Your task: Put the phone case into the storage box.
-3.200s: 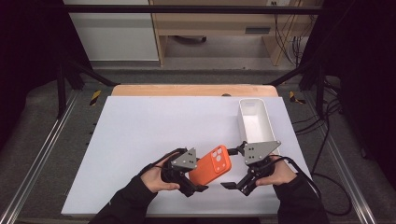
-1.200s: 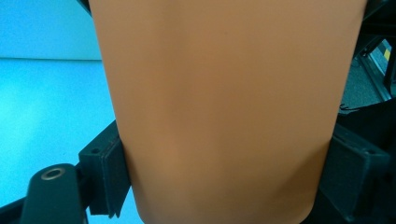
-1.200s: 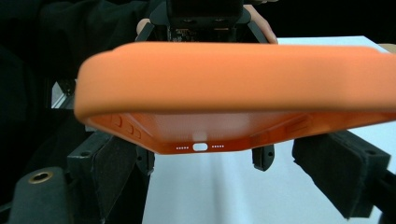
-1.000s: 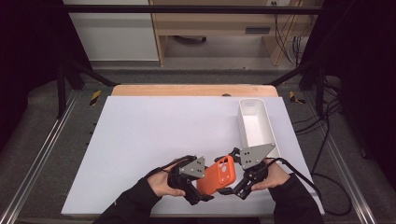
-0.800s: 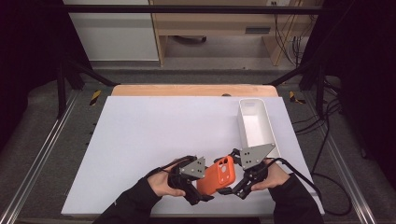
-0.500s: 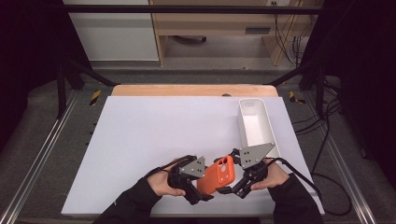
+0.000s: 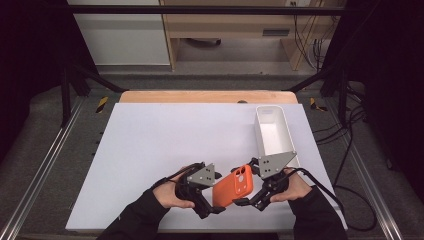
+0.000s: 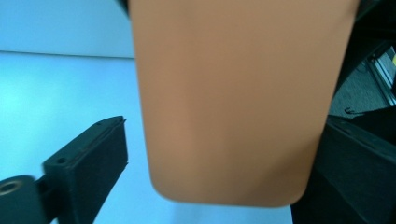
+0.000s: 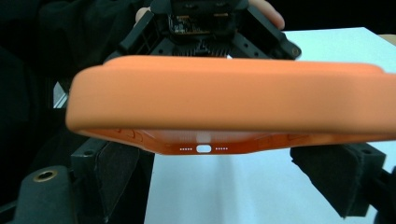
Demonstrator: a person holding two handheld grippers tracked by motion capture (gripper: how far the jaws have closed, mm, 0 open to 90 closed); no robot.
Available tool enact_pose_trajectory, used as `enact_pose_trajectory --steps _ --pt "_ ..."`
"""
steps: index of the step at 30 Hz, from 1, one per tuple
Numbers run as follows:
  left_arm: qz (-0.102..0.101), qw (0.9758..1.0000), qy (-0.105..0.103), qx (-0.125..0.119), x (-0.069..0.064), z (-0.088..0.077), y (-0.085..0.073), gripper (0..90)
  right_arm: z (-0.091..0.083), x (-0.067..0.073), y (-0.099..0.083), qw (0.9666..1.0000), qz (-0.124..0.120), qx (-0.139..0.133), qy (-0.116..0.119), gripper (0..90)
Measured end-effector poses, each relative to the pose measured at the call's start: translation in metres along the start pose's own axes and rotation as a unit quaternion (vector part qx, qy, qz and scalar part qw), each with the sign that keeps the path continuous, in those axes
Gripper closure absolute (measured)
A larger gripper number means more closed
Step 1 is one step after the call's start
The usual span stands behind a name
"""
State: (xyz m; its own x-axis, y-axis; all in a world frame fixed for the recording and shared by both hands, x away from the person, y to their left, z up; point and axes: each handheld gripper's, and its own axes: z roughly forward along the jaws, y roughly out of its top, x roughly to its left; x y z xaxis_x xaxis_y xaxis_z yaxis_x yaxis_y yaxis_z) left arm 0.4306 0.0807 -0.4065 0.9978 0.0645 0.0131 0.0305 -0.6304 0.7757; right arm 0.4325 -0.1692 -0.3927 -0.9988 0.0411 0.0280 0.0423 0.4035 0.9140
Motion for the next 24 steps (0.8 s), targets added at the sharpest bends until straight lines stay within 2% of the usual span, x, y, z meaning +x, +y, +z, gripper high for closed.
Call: enact_pose_trajectory --steps 7,9,11,14,15,16,19,20,21,23,24 --pt "-0.019 0.9995 0.022 -0.010 0.004 -0.018 -0.009 0.2 -0.009 -0.001 0.003 0.9997 0.004 0.003 -0.025 15.9" --pt "-0.038 0.9985 0.036 -0.018 0.008 -0.028 -0.016 0.2 -0.014 -0.002 0.004 0.9992 0.007 0.005 -0.038 16.0" --pt "-0.043 0.9980 0.042 -0.019 0.009 -0.031 -0.019 0.2 -0.017 -0.003 0.004 0.9988 0.009 0.009 -0.047 15.9" --pt "-0.063 0.9952 0.070 -0.026 0.013 -0.042 -0.029 0.2 -0.020 -0.004 0.004 0.9981 0.012 0.016 -0.058 15.9" --pt "-0.063 0.9952 0.070 -0.026 0.013 -0.042 -0.029 0.2 -0.020 -0.004 0.004 0.9981 0.012 0.016 -0.058 15.9" --pt "-0.076 0.9930 0.084 -0.034 0.015 -0.047 -0.034 0.2 -0.024 -0.004 0.004 0.9974 0.016 0.018 -0.068 15.9" --pt "-0.095 0.9887 0.109 -0.041 0.019 -0.054 -0.043 0.2 -0.029 -0.005 0.004 0.9966 0.024 0.014 -0.078 15.8" --pt "-0.095 0.9887 0.109 -0.041 0.019 -0.054 -0.043 0.0 -0.030 -0.005 0.005 0.9963 0.026 0.014 -0.081 15.8" --pt "-0.109 0.9849 0.126 -0.047 0.022 -0.059 -0.048 0.0 -0.033 -0.006 0.005 0.9957 0.027 0.013 -0.088 15.8" --pt "-0.124 0.9804 0.143 -0.052 0.025 -0.065 -0.055 0.0 -0.037 -0.007 0.005 0.9948 0.032 0.014 -0.096 15.8" --pt "-0.127 0.9791 0.149 -0.053 0.026 -0.067 -0.058 0.0 -0.039 -0.007 0.005 0.9942 0.035 0.014 -0.101 15.8"
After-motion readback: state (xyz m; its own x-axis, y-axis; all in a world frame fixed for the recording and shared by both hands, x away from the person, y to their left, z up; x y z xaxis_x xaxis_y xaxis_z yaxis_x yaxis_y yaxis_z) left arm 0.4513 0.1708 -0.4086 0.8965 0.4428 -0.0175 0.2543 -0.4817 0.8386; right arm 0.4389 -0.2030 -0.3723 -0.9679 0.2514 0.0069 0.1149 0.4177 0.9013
